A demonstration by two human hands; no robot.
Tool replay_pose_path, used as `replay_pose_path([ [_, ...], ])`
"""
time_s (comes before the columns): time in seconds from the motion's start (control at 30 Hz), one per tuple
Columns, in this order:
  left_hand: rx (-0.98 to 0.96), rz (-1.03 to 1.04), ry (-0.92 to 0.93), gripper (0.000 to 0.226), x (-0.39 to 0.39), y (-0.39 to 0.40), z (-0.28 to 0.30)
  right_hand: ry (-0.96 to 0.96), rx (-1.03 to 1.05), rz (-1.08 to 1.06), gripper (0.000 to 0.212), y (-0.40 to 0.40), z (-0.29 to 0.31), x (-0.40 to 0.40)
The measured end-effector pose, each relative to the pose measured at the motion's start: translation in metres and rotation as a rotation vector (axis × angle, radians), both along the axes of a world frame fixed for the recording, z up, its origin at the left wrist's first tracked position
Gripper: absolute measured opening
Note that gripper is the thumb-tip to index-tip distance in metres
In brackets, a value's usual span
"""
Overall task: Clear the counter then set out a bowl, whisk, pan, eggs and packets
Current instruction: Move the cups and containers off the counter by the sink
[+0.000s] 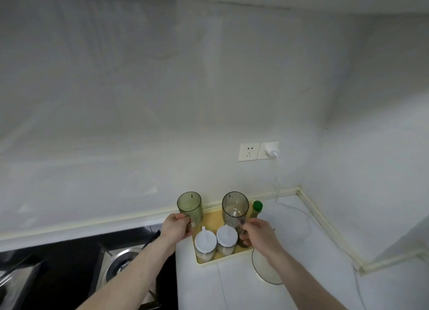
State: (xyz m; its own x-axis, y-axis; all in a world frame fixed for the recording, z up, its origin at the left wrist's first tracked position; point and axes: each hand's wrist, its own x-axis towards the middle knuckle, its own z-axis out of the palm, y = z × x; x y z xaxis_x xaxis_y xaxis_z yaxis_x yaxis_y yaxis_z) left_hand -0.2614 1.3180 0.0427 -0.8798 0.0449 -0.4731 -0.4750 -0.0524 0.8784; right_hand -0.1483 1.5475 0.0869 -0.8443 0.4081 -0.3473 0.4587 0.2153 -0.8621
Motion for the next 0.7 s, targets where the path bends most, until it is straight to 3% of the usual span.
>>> replay_pose_path([
  [0.17,-0.070,-0.020,-0.061,0.019,-0.036,0.020,-0.018,-0.071,0.086,0.068,0.022,0.011,-0.003,-0.044],
  [0.3,-0.231,-0.070,-0.055,0.007,-0.050,0.034,-0.019,-0.129,0.107,0.096,0.015,0.022,-0.029,-0.085],
  [0.43,-0.329,-0.113,-0.064,0.020,-0.061,0.041,-0.029,-0.167,0.090,0.067,0.011,0.026,-0.056,-0.120],
  [0.7,-0.442,-0.134,-0.128,0.018,-0.080,0.044,-0.062,-0.284,0.162,0.097,0.023,0.021,-0.047,-0.129],
])
